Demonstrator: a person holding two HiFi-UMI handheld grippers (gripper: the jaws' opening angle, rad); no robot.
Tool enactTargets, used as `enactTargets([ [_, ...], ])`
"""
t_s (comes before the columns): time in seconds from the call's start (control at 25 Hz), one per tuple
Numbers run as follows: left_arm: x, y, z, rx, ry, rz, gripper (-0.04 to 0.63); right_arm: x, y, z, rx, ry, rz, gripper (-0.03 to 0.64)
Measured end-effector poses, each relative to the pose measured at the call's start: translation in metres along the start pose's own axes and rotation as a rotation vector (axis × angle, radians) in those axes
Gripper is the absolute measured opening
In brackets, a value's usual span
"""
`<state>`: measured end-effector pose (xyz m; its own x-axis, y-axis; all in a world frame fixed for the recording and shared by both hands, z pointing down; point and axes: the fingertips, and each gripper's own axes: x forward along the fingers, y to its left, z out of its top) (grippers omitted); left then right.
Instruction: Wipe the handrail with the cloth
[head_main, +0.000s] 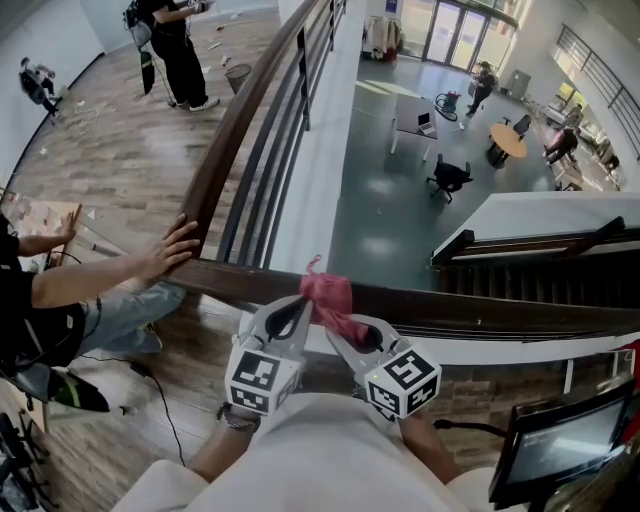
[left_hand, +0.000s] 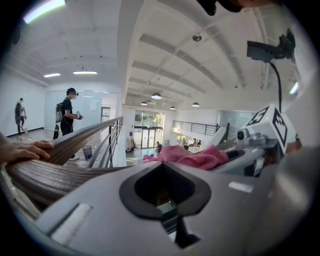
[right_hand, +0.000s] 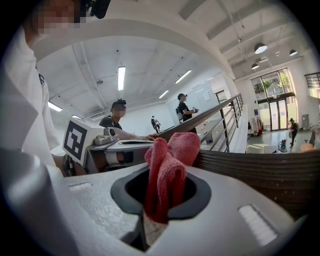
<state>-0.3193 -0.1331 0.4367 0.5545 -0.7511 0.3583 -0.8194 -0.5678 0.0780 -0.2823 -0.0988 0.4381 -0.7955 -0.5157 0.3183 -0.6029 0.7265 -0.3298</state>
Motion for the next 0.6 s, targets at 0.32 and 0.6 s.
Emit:
enactTargets([
  [0.32,0.001,-0.006,0.005,0.000,-0.009,-0.003,0.006,-0.006,-0.001,0.000,0.005,-0.008,-0.002,0.061],
  [0.6,0.001,-0.010,0.005,-0.003,-0.011,-0.010,0.006,-0.009,-0.001,0.000,0.011,-0.014,-0.004,0.061],
])
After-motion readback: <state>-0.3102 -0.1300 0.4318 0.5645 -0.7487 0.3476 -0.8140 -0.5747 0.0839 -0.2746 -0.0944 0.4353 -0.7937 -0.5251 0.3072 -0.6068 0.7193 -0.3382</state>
